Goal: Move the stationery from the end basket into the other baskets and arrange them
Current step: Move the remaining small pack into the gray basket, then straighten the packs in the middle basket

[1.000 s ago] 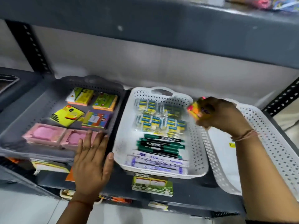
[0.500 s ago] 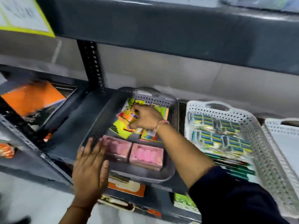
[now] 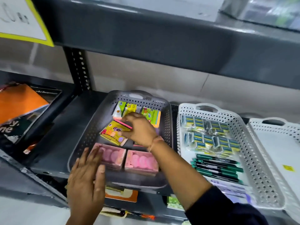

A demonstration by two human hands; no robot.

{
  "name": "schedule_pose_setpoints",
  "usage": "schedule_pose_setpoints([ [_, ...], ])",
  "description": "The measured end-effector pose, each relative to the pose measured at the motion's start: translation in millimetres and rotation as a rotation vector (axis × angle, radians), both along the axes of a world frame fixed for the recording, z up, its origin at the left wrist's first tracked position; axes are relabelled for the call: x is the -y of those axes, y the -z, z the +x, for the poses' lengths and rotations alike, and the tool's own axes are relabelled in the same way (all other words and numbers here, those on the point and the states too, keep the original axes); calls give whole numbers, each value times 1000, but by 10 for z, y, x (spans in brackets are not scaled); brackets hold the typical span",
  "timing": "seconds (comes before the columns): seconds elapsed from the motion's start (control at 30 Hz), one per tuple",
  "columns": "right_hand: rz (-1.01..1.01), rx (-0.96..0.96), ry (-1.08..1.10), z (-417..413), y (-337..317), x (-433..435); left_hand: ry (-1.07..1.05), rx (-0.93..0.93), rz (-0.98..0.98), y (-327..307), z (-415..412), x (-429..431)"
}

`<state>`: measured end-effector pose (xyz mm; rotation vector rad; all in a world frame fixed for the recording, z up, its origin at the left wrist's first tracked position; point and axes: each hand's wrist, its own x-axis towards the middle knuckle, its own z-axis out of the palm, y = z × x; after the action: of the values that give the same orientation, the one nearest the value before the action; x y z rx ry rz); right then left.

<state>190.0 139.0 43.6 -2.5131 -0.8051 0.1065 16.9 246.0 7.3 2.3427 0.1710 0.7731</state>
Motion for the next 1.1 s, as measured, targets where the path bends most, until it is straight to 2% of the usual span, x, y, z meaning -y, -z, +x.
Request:
schedule_pose_setpoints([
  [0.07,104,111,56,-56,-55,422,28,55,-129,-161,58,199],
  [0.17,110,207,156,18,-123,1218,132,106,-216,-425,329,605],
  [0.23,66,188,243,143,-148,1785,178,109,-231,-574,625,910],
  [0.3,14,141,312,284,-188,2290,230,29,-226,-685,981,1184],
  [0.4,-142,39,341,501,-248,2913,371,-152,-93,-735,1679,1596],
  [0.47,-258,-91,326,625,-259,3097,500,-286,97,-695,2102,1769],
  [0.57,-271,-295,256,787,-193,3150,623,-544,397,-532,2527,1942],
  [0.63,-376,-294,227,854,-124,3088,644,-722,569,-399,2660,1959],
  [0.7,-411,-306,212,916,-74,3050,632,-830,614,-312,2745,1968],
  [0.83,-458,-309,159,1039,-17,3000,609,-845,706,-247,2849,2040],
  [1.1,-482,-237,132,1047,90,3077,611,-804,740,-137,2866,2061],
])
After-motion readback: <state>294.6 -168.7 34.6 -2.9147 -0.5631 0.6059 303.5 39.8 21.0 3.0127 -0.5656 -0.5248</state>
